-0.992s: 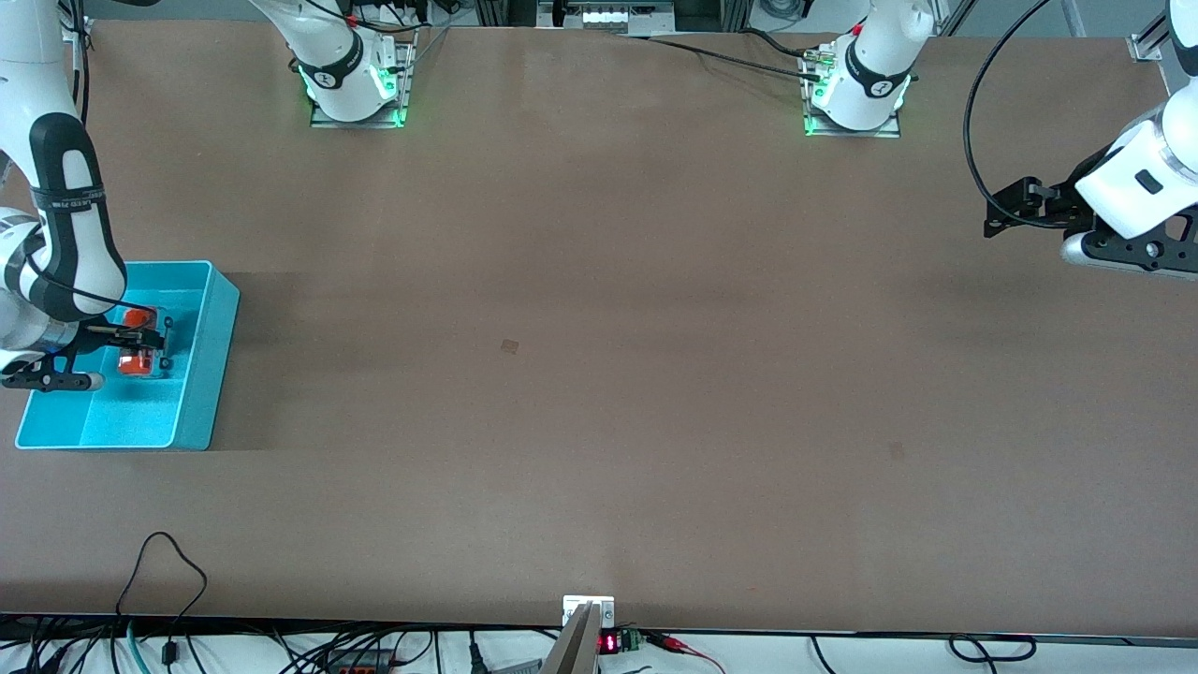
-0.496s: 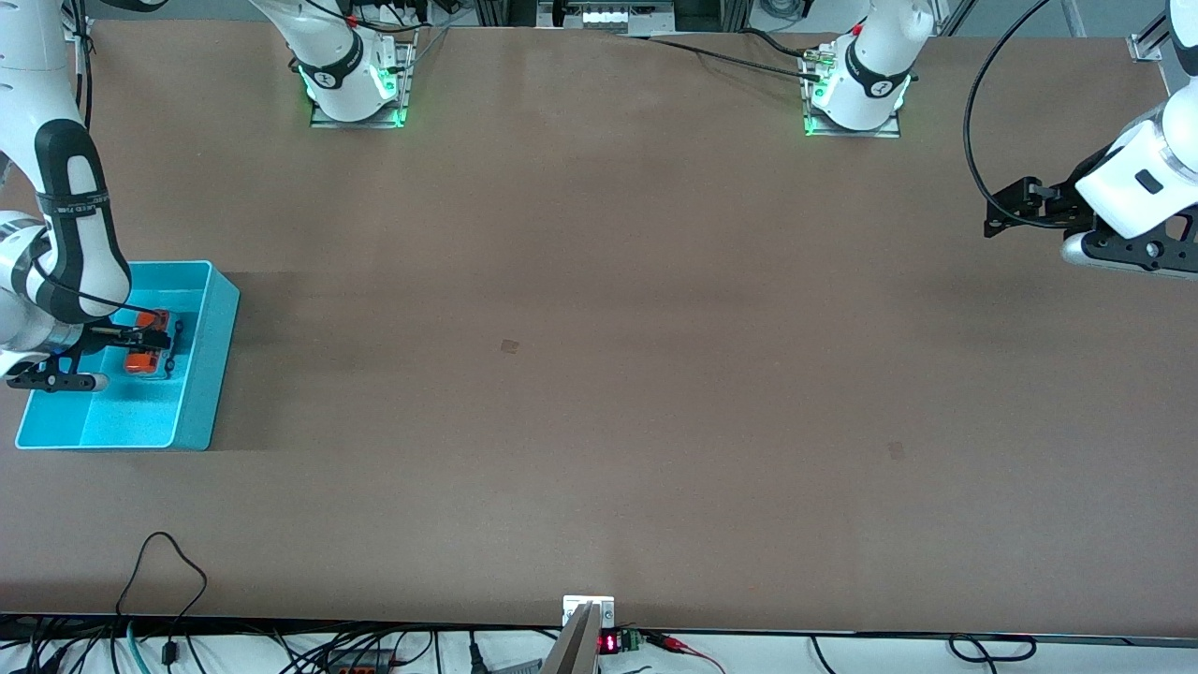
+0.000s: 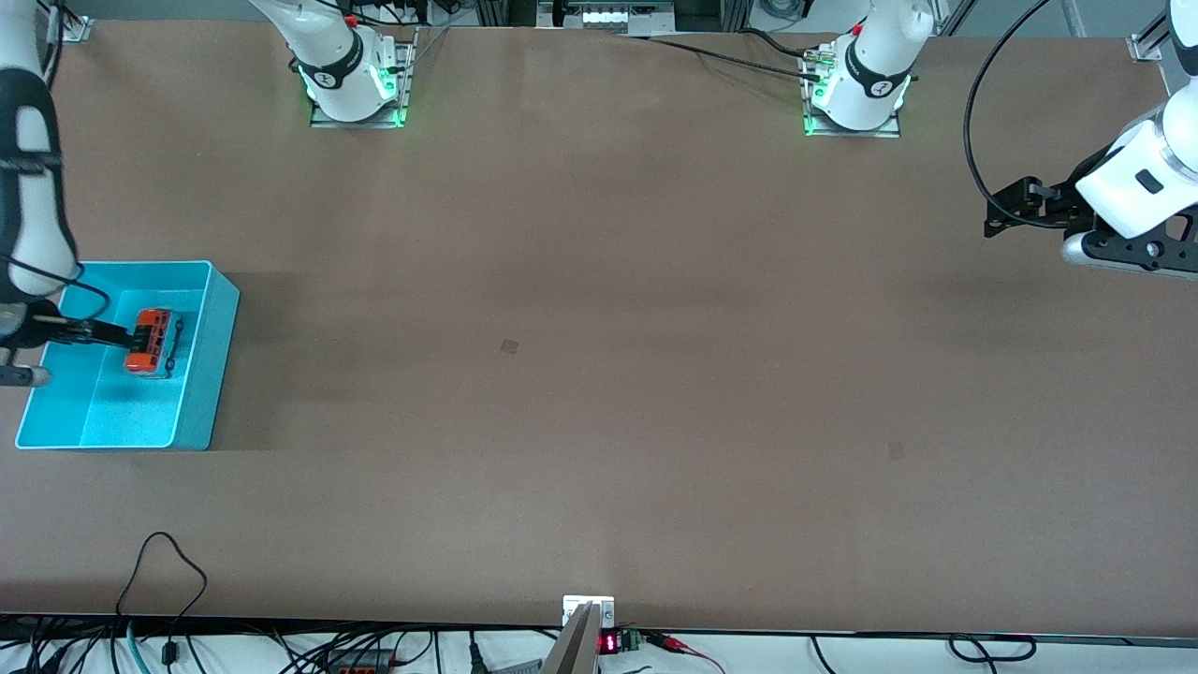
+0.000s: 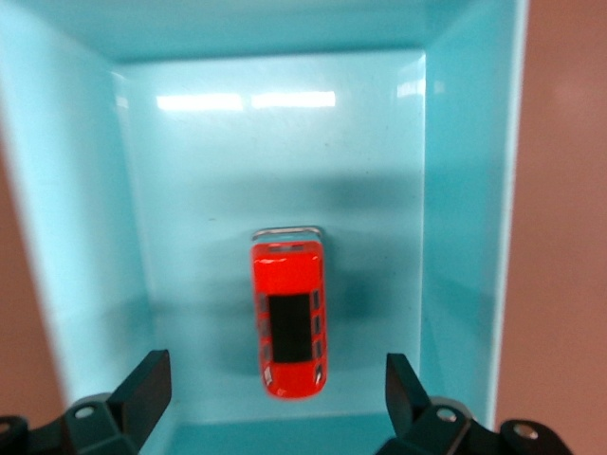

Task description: Wind up bus and store in blue box

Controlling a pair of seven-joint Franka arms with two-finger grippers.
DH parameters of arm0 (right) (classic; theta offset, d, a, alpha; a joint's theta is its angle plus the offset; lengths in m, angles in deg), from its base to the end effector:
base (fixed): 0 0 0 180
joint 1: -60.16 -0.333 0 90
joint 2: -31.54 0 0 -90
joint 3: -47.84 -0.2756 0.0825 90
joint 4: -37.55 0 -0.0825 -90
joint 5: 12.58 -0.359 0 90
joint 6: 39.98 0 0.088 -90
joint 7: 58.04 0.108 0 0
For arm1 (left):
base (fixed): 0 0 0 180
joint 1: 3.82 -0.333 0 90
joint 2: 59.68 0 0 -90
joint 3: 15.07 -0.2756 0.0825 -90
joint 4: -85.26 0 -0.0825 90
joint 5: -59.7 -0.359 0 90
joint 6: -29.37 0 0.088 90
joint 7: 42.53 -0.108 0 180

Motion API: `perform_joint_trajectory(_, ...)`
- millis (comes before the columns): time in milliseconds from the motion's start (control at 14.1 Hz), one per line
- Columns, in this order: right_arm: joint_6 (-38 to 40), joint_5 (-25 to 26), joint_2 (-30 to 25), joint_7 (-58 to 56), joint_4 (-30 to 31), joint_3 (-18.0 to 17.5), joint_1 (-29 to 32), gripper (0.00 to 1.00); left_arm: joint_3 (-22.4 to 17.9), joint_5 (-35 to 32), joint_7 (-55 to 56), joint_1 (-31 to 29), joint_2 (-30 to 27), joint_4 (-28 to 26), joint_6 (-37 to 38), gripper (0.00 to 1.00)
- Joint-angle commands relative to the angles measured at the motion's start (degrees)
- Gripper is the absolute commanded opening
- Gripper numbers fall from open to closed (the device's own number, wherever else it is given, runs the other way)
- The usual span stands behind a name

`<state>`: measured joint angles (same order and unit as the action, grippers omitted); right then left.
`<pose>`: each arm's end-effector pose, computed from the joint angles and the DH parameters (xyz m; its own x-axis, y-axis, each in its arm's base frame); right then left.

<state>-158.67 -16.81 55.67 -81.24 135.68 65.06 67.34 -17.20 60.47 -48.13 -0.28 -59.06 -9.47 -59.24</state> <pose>0.5692 -0.2380 0.3258 0.9974 -0.0367 -0.0614 -0.0345 -0.9987 0.0369 0.5251 -0.0145 0.5388 0.9858 -0.1221 -0.1155 -0.1201 -0.9925 0.0244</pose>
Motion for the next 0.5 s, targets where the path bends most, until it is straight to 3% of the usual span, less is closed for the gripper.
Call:
perform_joint_trajectory(0, 6.35, 2.99, -8.99, 0.35, 0.42, -3.23, -0.67, 1.0, -0.07, 0.28, 0.5, 0.15, -0.27, 0.51, 0.72, 1.0)
perform_joint_trajectory(212, 11.45, 7.39, -12.33, 3.31, -3.37, -9.3, -0.94, 1.0, -0.07, 0.28, 0.5, 0.15, -0.27, 0.51, 0.72, 1.0)
perform_joint_trajectory(425, 19.79, 8.19, -16.2, 11.75, -5.92, -11.86, -4.26, 1.0, -0.07, 0.28, 0.5, 0.24, -0.27, 0.6, 0.72, 1.0)
